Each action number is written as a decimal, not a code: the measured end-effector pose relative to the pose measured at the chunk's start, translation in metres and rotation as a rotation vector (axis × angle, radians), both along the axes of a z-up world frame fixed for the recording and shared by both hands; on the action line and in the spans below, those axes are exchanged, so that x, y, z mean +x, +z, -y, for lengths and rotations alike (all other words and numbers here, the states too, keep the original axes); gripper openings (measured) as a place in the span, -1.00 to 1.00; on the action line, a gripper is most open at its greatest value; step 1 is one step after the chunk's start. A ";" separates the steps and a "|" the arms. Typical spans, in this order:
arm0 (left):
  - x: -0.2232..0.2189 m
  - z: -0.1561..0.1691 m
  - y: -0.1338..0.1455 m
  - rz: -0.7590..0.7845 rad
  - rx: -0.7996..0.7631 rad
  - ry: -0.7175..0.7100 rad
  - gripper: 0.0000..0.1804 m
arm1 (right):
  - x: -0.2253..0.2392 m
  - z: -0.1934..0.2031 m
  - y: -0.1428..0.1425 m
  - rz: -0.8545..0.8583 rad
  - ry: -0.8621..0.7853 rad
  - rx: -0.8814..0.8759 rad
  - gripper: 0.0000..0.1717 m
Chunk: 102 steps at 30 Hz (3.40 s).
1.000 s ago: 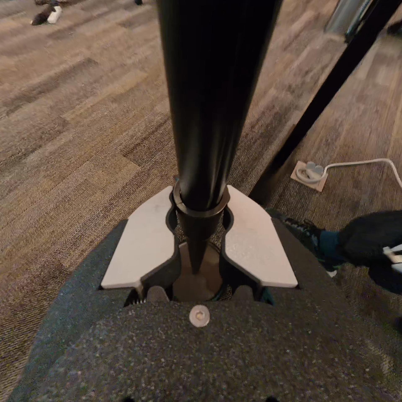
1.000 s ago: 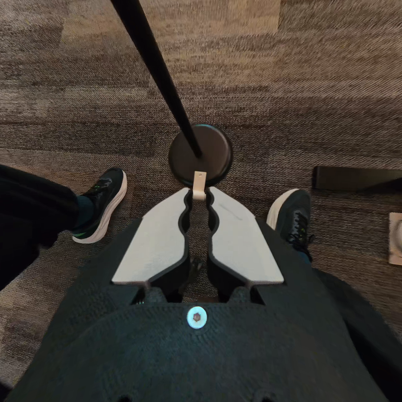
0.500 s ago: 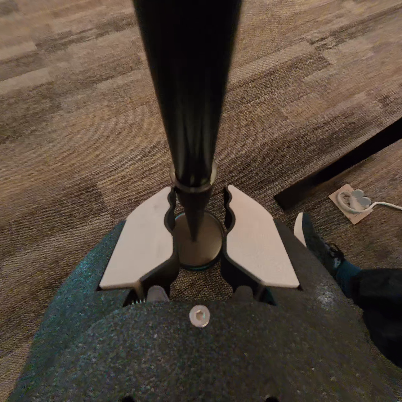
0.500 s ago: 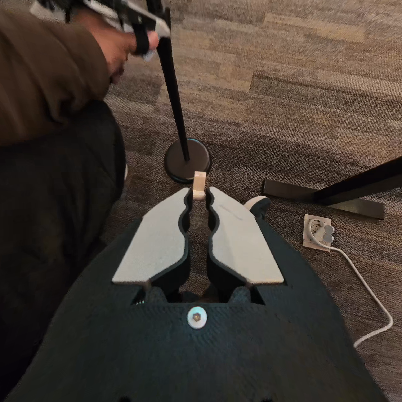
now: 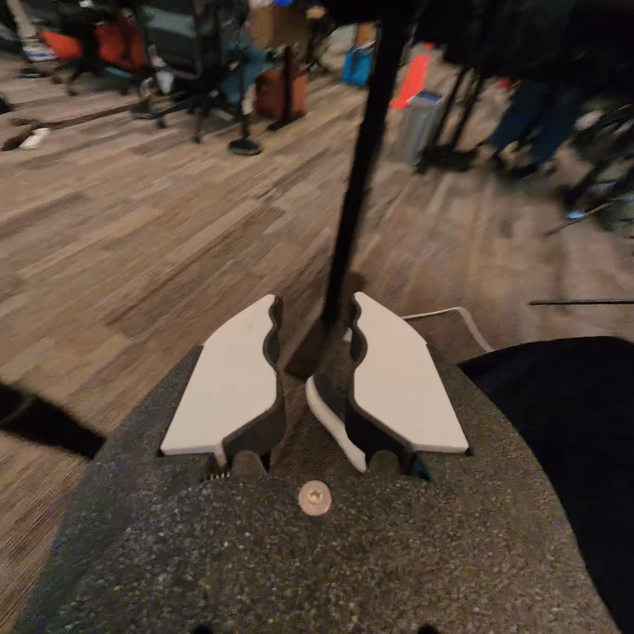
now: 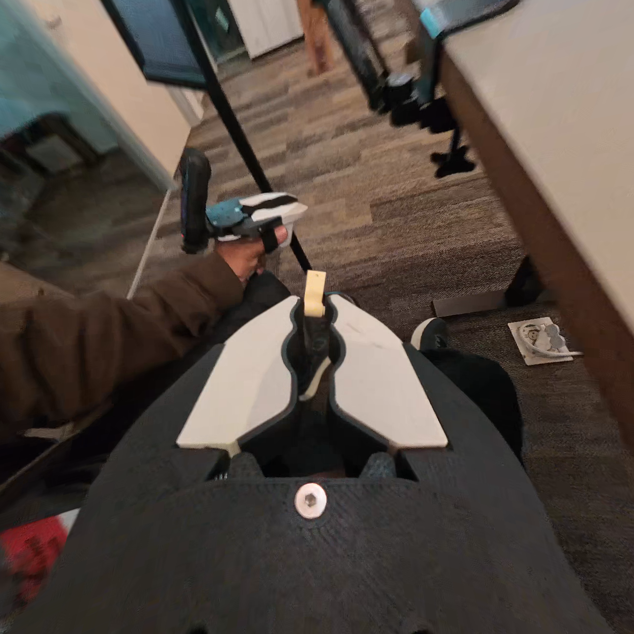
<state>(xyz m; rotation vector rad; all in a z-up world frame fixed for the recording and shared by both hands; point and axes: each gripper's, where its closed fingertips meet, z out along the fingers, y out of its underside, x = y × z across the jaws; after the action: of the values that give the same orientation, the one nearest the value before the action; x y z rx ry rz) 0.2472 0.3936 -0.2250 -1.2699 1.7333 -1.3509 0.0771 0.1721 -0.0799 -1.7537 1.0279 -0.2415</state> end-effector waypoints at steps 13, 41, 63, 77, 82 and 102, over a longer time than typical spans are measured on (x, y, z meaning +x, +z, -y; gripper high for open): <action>-0.081 0.259 0.037 -0.056 -0.079 -0.856 -0.64 | -0.150 0.418 0.178 0.020 -0.839 -0.474 -0.86; -0.105 0.515 0.237 0.126 0.120 -1.773 -0.55 | -0.002 0.339 0.024 -0.051 -0.499 -0.411 -0.53; -0.045 0.589 0.202 -0.176 0.522 -1.737 -0.38 | 0.097 0.345 0.021 -0.075 -0.491 -0.454 -0.82; -0.005 0.585 0.193 -0.141 0.403 -1.703 -0.47 | 0.133 0.344 0.017 -0.094 -0.348 -0.320 -0.62; 0.001 0.547 0.165 -0.358 0.542 -1.785 -0.53 | 0.138 0.339 0.024 -0.123 -0.219 -0.145 -0.54; -0.060 0.532 0.162 -0.381 0.471 -2.113 -0.57 | 0.092 0.319 0.017 -0.196 -0.026 -0.126 -0.65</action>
<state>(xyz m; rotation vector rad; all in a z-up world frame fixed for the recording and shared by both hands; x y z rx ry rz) 0.1873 -0.1380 -0.0634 1.2670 3.3640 -1.1392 0.1688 -0.1472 -0.0627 -1.9075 1.1987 -0.1552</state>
